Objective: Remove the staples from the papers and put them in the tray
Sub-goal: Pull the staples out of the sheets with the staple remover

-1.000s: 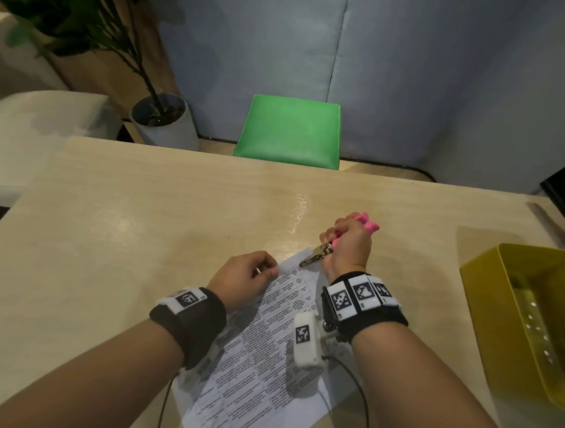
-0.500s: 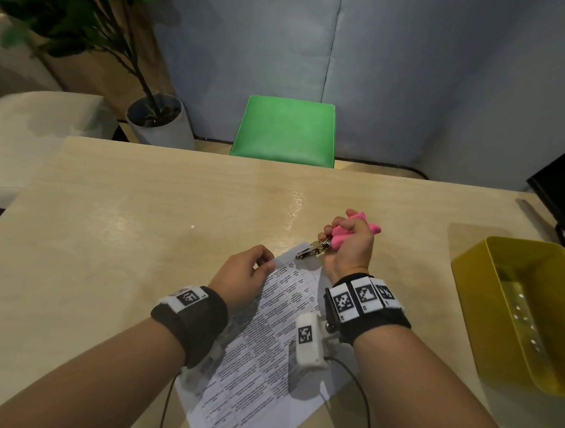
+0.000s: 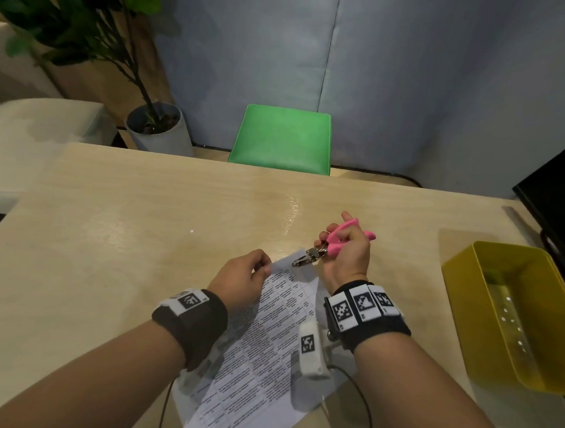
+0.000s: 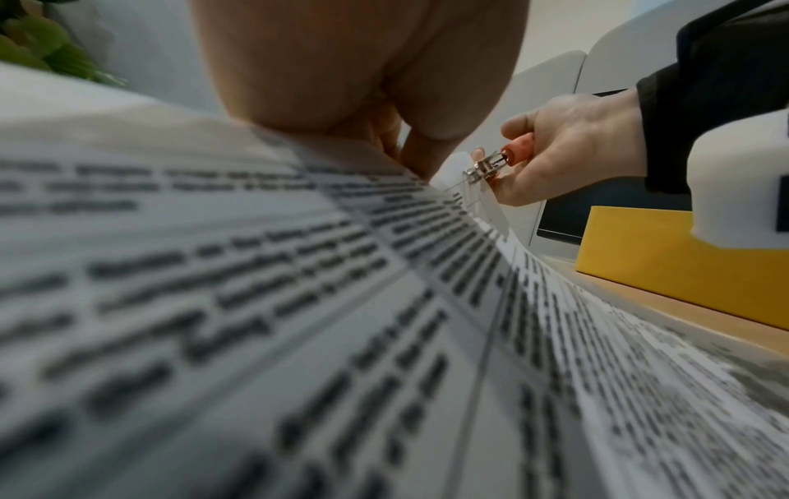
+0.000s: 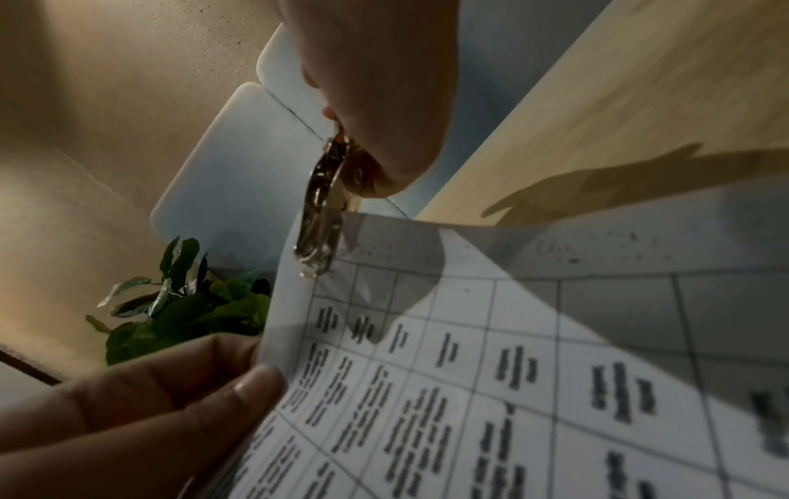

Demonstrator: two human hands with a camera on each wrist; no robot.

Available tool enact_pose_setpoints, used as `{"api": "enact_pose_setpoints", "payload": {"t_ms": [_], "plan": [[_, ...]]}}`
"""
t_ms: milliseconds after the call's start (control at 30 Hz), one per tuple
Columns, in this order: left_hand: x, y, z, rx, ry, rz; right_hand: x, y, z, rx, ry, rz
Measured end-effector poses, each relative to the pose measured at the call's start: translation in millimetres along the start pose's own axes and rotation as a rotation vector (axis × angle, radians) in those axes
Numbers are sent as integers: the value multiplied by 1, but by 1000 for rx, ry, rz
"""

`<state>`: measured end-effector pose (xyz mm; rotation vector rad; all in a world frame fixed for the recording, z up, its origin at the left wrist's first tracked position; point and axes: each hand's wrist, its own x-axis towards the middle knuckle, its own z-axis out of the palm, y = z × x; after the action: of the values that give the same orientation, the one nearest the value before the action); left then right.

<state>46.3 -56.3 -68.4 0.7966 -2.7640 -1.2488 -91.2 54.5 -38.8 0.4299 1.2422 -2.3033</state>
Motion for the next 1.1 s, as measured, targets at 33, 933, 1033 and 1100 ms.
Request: {"api": "enact_pose_setpoints", "payload": {"t_ms": [33, 933, 1033, 1100], "plan": [[1, 1, -1, 4, 2, -9, -1, 0, 1, -1, -7, -4], [1, 23, -1, 91, -6, 24, 1, -10, 2, -10, 1, -121], [1, 24, -1, 86, 8, 36, 1, -10, 2, 16, 40, -142], [-1, 25, 0, 83, 17, 42, 1, -10, 2, 24, 51, -150]]}}
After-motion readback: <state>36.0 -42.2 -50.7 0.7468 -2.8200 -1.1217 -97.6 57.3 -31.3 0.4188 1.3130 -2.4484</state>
